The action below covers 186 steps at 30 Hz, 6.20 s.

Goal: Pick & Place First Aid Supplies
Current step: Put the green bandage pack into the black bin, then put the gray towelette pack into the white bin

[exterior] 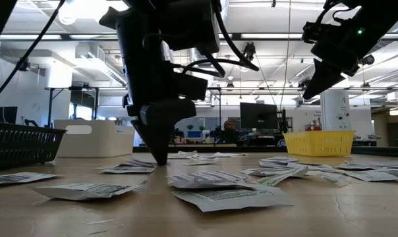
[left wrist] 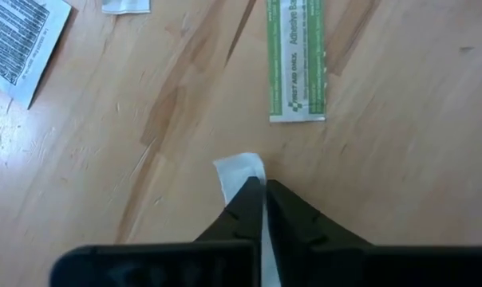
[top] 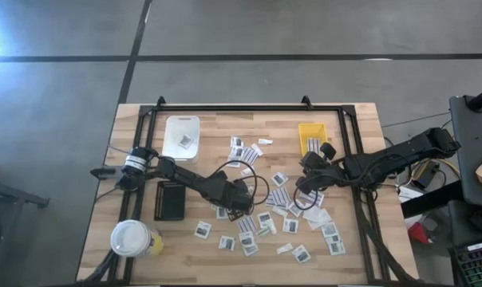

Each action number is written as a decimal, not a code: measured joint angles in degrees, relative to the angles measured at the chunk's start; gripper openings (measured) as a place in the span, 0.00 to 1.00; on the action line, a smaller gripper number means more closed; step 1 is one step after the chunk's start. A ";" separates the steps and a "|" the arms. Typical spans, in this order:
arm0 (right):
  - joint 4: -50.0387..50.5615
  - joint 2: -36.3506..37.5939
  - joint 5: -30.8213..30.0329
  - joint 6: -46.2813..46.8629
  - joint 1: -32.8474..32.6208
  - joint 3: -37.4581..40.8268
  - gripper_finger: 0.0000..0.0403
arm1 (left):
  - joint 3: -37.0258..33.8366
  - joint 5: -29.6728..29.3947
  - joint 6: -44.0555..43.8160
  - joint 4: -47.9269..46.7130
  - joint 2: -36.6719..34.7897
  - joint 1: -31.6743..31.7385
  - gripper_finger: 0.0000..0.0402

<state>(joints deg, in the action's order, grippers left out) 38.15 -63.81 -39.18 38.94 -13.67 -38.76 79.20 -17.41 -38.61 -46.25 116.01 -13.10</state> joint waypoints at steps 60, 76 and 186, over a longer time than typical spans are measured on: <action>-0.15 -0.02 0.04 0.07 -0.04 0.20 0.11 | -4.36 11.15 -32.68 -37.38 -26.18 -10.58 0.00; -1.29 -0.02 0.06 0.09 -0.04 0.20 0.11 | -15.73 15.14 -38.18 -28.33 -26.18 -13.22 0.00; -3.55 -0.02 0.15 -0.35 -0.07 1.60 0.11 | 3.06 21.39 38.15 10.12 -8.62 44.98 0.28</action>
<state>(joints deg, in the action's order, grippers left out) 34.60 -63.83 -39.03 38.59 -13.74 -37.17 82.26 3.99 -0.46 -36.14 107.38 31.88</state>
